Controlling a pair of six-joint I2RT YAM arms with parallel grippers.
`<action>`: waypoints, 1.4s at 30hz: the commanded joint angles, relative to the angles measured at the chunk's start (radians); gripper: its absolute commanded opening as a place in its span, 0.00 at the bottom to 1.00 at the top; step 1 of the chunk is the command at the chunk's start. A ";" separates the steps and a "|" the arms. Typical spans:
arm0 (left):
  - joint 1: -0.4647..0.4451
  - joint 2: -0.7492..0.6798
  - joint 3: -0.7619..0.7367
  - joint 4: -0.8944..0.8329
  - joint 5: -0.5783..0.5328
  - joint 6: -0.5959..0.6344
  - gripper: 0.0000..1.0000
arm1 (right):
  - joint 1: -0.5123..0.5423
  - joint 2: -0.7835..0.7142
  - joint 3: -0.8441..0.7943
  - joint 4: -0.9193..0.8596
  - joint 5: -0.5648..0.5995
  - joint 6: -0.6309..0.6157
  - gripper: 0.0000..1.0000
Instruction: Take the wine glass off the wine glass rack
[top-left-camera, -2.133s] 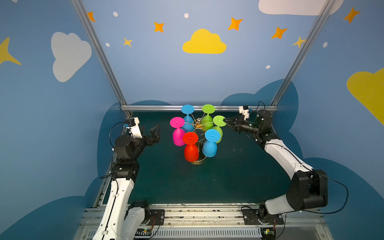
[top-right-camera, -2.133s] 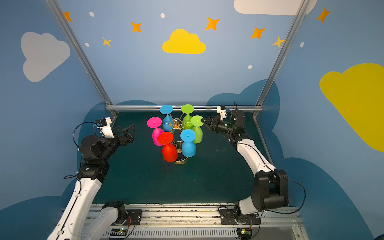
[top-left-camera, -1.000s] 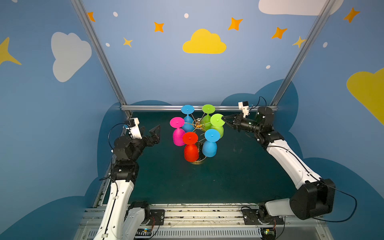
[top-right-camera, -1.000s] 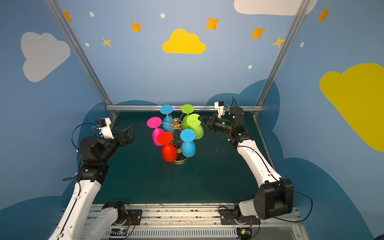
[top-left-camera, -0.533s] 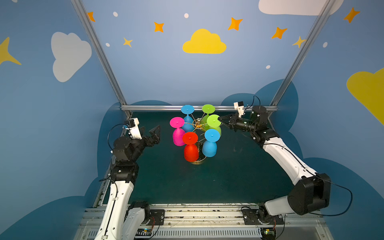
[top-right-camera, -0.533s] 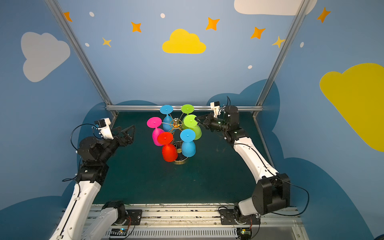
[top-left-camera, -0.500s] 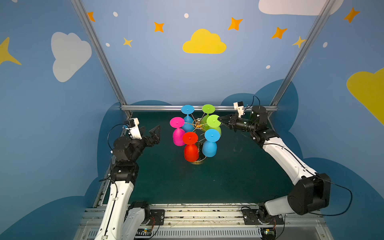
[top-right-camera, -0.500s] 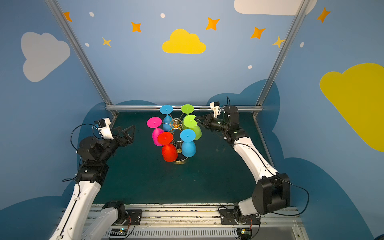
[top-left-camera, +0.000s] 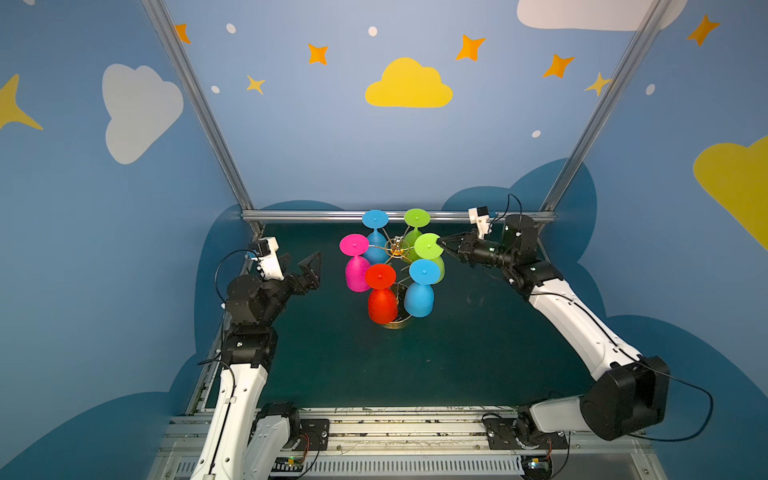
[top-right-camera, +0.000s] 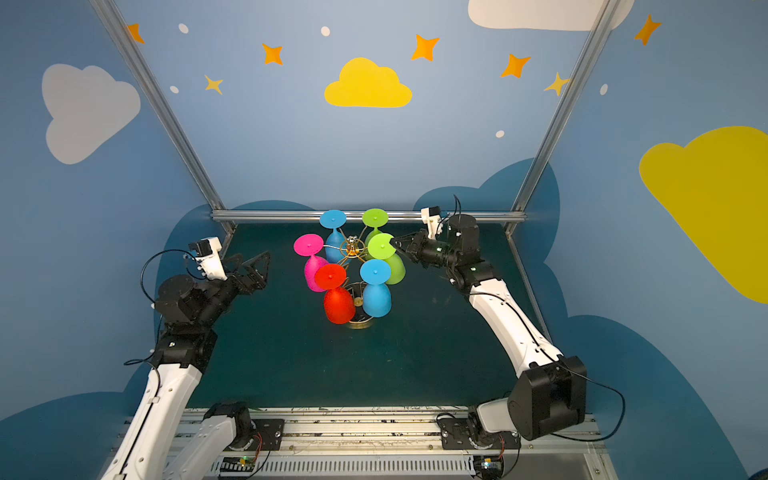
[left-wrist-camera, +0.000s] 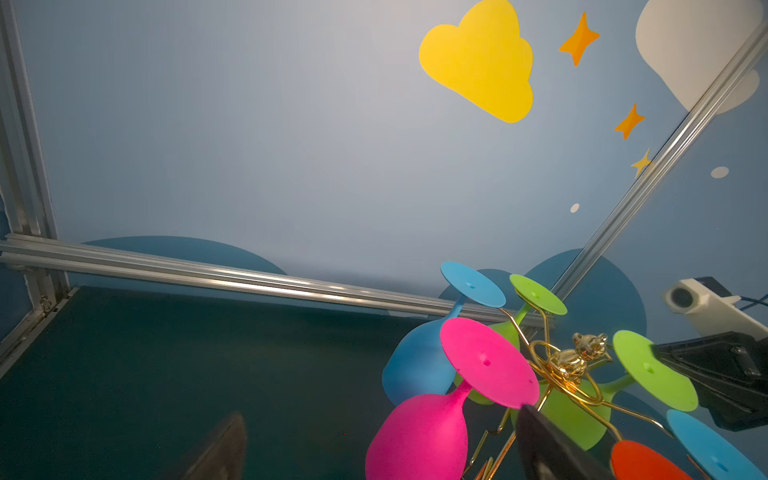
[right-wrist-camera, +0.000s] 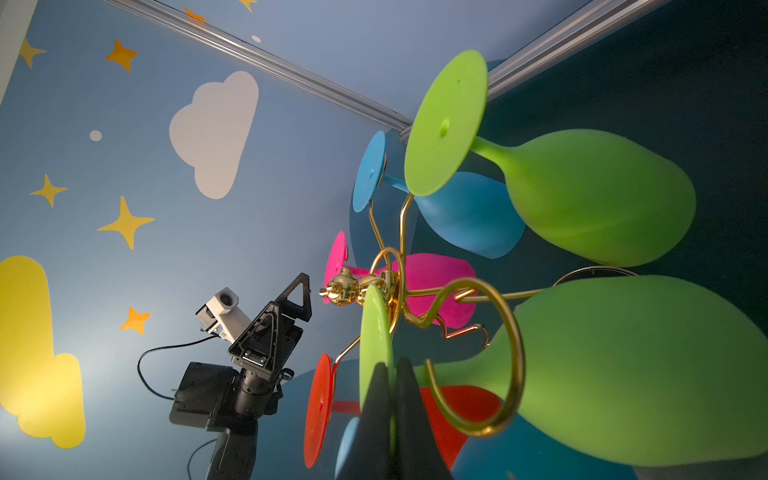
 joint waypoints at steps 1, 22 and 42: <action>-0.005 -0.017 -0.004 0.016 0.009 -0.003 1.00 | -0.006 -0.054 -0.032 0.016 0.038 0.000 0.00; -0.010 0.001 0.072 0.010 0.058 -0.103 0.99 | -0.213 -0.303 -0.195 -0.069 0.096 -0.023 0.00; -0.283 0.489 0.627 0.089 0.731 -0.376 0.79 | -0.181 -0.288 0.212 -0.250 0.036 -0.436 0.00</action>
